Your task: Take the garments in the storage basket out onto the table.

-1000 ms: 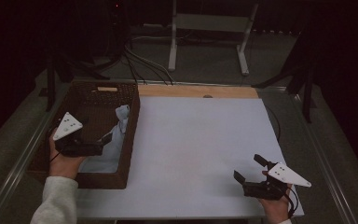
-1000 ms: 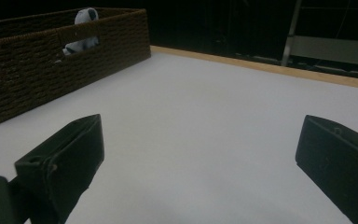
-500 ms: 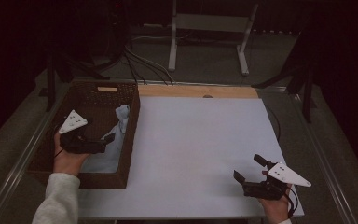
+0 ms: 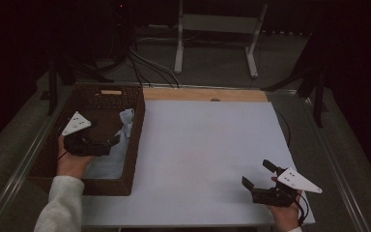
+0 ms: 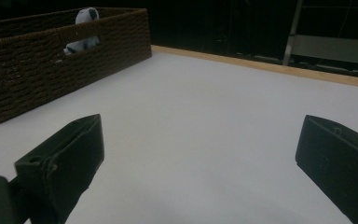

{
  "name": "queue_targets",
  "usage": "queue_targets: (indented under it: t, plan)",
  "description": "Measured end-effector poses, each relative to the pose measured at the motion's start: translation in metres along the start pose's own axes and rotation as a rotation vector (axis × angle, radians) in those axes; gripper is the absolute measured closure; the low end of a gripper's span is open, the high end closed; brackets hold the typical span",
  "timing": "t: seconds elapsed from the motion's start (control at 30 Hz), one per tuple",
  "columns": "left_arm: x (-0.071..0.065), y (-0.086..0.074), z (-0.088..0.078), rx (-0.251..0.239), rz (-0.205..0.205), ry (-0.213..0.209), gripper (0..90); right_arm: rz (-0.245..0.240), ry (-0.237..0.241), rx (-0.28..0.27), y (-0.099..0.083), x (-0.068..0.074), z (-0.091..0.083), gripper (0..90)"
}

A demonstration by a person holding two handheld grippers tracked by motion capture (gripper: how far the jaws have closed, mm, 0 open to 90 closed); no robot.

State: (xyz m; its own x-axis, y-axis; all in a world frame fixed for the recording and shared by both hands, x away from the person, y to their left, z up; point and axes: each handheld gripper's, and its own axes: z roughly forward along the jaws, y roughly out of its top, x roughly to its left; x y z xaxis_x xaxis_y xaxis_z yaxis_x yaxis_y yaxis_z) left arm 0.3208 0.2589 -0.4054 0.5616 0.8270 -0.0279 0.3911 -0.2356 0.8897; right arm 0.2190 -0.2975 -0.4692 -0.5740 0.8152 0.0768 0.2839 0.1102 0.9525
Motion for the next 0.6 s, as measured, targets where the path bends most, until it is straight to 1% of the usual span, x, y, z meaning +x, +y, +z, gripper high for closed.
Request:
queue_targets:
  t: [0.1,0.27,0.3,0.33,0.37,0.47,0.5,0.53,0.57,0.6]
  plan:
    - [0.002,0.0,0.001,-0.002,-0.003,0.013,0.3,0.001,-0.001,-0.003,0.0,0.0,0.0,1.4]
    - [0.004,-0.001,0.002,0.008,-0.013,0.018,0.3,0.001,-0.002,-0.004,0.0,0.0,-0.001,1.4]
    - [0.004,-0.001,0.003,0.023,-0.013,0.019,0.3,0.001,-0.002,-0.004,0.0,0.0,-0.001,1.4]
    - [0.004,-0.001,0.003,0.023,-0.013,0.019,0.3,0.001,-0.002,-0.004,0.0,0.0,-0.001,1.4]
    - [0.005,-0.001,0.005,0.039,-0.011,0.024,0.3,0.001,0.0,-0.002,0.0,0.0,-0.001,1.4]
    - [0.005,-0.001,0.006,0.05,-0.012,0.023,0.3,0.001,0.0,-0.001,0.0,0.0,0.0,1.4]
    - [0.006,-0.001,0.008,0.069,-0.015,0.031,0.3,0.0,0.0,-0.002,0.0,0.0,0.0,1.4]
    - [0.006,-0.001,0.008,0.069,-0.015,0.031,0.3,0.0,0.0,-0.002,0.0,0.0,0.0,1.4]
    - [0.007,0.0,0.011,0.098,-0.025,0.043,0.7,0.002,0.0,-0.001,0.0,0.0,0.0,1.5]
    - [0.007,0.0,0.011,0.098,-0.025,0.043,2.1,0.002,0.0,-0.001,0.0,0.0,0.0,1.5]
